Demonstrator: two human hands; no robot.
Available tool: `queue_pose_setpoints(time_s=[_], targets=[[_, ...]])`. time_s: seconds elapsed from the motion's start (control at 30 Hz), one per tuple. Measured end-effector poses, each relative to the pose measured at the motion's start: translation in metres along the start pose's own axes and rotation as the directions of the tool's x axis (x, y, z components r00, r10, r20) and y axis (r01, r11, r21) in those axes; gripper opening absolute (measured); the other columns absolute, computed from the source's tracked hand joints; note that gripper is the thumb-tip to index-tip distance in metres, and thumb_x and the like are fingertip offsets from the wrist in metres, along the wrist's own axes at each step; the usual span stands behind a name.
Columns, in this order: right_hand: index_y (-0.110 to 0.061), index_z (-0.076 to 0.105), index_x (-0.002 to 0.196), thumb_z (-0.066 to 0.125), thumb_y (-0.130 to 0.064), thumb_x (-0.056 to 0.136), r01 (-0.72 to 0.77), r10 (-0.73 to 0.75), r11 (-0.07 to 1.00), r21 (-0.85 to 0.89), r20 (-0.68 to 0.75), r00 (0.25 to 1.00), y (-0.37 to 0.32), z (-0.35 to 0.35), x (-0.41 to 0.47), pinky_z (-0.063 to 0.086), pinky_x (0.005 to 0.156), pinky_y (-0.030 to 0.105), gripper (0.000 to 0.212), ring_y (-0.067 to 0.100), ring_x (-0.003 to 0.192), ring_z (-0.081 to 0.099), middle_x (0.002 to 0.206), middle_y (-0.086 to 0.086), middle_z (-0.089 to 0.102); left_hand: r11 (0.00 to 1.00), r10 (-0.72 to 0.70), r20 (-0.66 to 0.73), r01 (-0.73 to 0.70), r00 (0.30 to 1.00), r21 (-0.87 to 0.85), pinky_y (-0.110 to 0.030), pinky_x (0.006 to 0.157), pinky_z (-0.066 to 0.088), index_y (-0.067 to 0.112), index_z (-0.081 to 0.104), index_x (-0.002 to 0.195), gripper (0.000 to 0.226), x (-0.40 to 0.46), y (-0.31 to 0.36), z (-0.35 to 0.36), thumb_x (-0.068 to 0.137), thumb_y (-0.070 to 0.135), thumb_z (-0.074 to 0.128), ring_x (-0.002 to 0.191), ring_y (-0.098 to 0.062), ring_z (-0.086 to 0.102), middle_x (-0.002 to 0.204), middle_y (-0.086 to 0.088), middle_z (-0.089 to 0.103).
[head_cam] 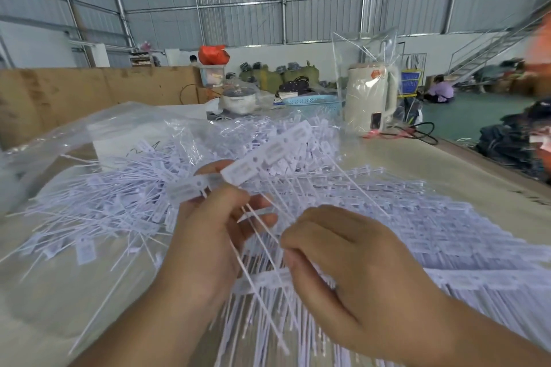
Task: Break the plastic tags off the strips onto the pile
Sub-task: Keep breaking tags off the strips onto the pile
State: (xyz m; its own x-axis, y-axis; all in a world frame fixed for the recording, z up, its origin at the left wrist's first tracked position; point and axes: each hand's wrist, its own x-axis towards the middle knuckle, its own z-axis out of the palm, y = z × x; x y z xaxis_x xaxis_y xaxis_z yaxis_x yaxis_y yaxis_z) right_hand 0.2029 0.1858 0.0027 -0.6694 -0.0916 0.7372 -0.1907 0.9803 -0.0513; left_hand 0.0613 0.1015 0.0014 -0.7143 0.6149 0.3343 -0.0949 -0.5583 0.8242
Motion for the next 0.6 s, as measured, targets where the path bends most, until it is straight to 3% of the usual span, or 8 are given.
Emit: queue_pose_setpoints(time_s=[0.1,0.2,0.3,0.4,0.5,0.6], targets=[[-0.020,0.050,0.077,0.044,-0.024,0.086,-0.179,0.184,0.983,-0.047,0.124,0.975,0.005,-0.008,-0.001,0.033,0.042,0.033,0.012,0.012,0.047,0.035,0.058,-0.010,0.041,1.000,0.017,-0.044,-0.017,0.999,0.018,-0.027,0.051,0.054,0.010,0.058,0.096,0.020,0.003,0.002,-0.004,0.084,-0.004,0.050,0.058,-0.016,0.062,0.070,-0.004,0.062],[-0.027,0.039,0.076,0.042,-0.029,0.086,-0.302,0.319,0.948,-0.103,0.285,0.904,0.013,-0.011,-0.003,0.037,0.047,0.035,0.010,0.014,0.049,0.039,0.057,-0.006,0.042,0.999,0.034,-0.053,-0.033,0.998,0.021,-0.029,0.050,0.055,0.014,0.059,0.090,0.021,0.006,0.005,-0.009,0.070,0.008,0.058,0.058,-0.018,0.061,0.073,-0.004,0.063],[-0.027,0.040,0.078,0.048,-0.027,0.084,-0.344,0.374,0.927,-0.148,0.331,0.866,0.016,-0.013,-0.003,0.043,0.053,0.035,0.009,0.013,0.053,0.043,0.059,-0.005,0.047,0.997,0.056,-0.105,-0.051,0.993,0.055,-0.028,0.046,0.052,0.015,0.057,0.091,0.019,0.008,0.006,-0.010,0.072,0.012,0.059,0.055,-0.017,0.058,0.072,-0.003,0.060],[-0.033,0.039,0.075,0.048,-0.027,0.080,-0.433,0.440,0.896,-0.098,0.321,0.839,0.023,-0.015,-0.005,0.038,0.049,0.030,0.012,0.011,0.049,0.043,0.055,-0.005,0.047,0.998,0.045,-0.167,-0.036,0.985,0.057,-0.028,0.043,0.050,0.017,0.059,0.090,0.012,0.011,0.006,-0.013,0.091,0.010,0.050,0.054,-0.016,0.056,0.071,-0.004,0.058],[-0.040,0.042,0.094,0.045,-0.034,0.086,-0.513,0.504,0.853,-0.097,0.414,0.758,0.032,-0.016,-0.010,0.038,0.050,0.027,0.011,0.007,0.053,0.048,0.063,-0.004,0.054,0.996,0.056,-0.202,-0.040,0.978,0.082,-0.027,0.043,0.049,0.015,0.054,0.096,0.013,0.012,0.007,-0.017,0.095,0.014,0.041,0.057,-0.016,0.057,0.073,-0.002,0.056],[-0.038,0.047,0.120,0.045,-0.050,0.091,-0.444,0.515,0.855,-0.267,0.540,0.666,0.038,-0.011,-0.014,0.034,0.059,0.020,0.032,-0.003,0.071,0.045,0.080,-0.017,0.045,0.995,0.040,-0.213,-0.020,0.976,0.094,-0.026,0.040,0.045,0.015,0.051,0.098,0.010,0.013,0.006,-0.020,0.095,0.016,0.041,0.057,-0.017,0.060,0.077,-0.003,0.054]])
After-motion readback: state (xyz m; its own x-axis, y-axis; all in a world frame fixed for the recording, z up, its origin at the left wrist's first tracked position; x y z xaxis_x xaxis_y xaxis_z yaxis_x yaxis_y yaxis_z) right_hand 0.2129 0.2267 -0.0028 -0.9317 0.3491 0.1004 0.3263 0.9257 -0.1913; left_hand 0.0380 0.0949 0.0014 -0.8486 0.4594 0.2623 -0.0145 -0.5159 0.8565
